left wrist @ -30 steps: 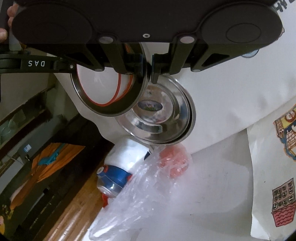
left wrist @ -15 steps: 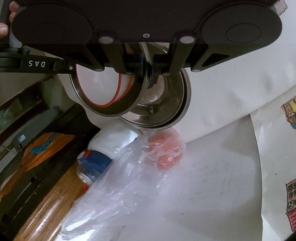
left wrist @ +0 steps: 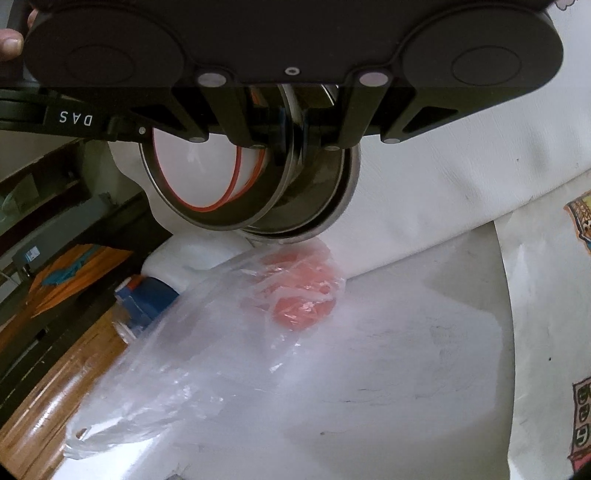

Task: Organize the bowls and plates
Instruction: 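Lower the bowl stack onto the small steel plate beside the bottle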

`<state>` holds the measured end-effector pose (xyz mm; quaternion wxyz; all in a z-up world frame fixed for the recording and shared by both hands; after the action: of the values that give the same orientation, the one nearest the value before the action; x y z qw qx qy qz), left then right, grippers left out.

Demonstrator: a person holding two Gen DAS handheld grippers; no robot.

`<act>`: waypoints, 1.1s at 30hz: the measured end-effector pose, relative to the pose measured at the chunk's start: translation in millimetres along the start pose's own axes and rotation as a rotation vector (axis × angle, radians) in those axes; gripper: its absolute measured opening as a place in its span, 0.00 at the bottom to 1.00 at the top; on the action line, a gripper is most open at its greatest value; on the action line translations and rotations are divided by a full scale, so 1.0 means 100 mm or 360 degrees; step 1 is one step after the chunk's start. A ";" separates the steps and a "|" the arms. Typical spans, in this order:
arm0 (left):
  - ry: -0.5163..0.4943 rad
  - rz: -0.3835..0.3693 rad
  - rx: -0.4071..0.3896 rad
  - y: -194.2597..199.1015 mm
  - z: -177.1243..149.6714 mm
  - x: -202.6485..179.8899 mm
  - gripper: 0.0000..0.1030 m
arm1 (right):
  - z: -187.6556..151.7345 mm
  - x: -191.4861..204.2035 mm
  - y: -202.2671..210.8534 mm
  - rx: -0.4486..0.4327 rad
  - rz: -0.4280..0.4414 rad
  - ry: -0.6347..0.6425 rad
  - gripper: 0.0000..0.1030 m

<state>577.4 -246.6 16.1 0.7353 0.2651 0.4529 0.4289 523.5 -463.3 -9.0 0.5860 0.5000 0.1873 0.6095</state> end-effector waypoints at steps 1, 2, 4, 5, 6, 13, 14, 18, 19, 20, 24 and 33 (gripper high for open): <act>0.0008 0.0001 -0.0001 -0.02 0.00 0.01 0.05 | 0.00 -0.01 -0.02 -0.0002 0.0000 0.0001 0.10; 0.0016 0.0001 -0.0001 -0.03 0.00 0.03 0.05 | 0.00 -0.01 -0.03 -0.0002 -0.0001 0.0000 0.10; 0.0028 0.0001 0.0003 -0.06 0.00 0.05 0.05 | 0.00 -0.01 -0.06 -0.0004 -0.0005 0.0007 0.10; 0.0036 0.0001 0.0007 -0.08 0.00 0.05 0.05 | 0.00 -0.01 -0.06 -0.0006 -0.0006 0.0007 0.10; 0.0040 0.0001 0.0009 -0.09 0.00 0.06 0.05 | 0.00 -0.01 -0.06 -0.0010 -0.0005 0.0011 0.10; 0.0051 0.0002 0.0006 -0.14 0.00 0.08 0.05 | 0.02 0.02 -0.09 -0.0039 -0.0013 0.0051 0.10; 0.0055 0.0001 0.0005 -0.14 0.00 0.09 0.05 | 0.02 0.02 -0.10 -0.0044 -0.0017 0.0056 0.10; 0.0069 -0.0003 -0.0004 -0.15 0.02 0.12 0.05 | 0.03 0.06 -0.15 -0.0047 -0.0008 0.0065 0.10; 0.0069 -0.0001 -0.0011 -0.15 0.02 0.12 0.05 | 0.04 0.06 -0.16 -0.0045 -0.0002 0.0065 0.10; 0.0065 0.0003 -0.0018 -0.15 0.03 0.12 0.05 | 0.04 0.06 -0.18 -0.0044 0.0002 0.0063 0.10; 0.0043 0.0025 -0.0056 -0.12 0.05 0.14 0.06 | 0.04 0.07 -0.21 -0.0051 0.0008 0.0069 0.10; 0.0046 0.0024 -0.0091 -0.09 0.05 0.16 0.07 | 0.03 0.01 -0.18 -0.0057 0.0017 0.0058 0.10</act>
<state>589.1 -237.2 4.0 0.7326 0.2413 0.4490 0.4510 535.7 -458.9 -21.7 0.5882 0.4793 0.1844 0.6248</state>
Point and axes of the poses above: each gripper's, at about its wrist camera, not at the fingertips, and y roughly against the way its jaws point, x to its left, z to its top, the point moved 2 cm from there along -y, roughly the way its jaws point, and after that the axes turned 4 degrees about y, right-handed, at the moved point
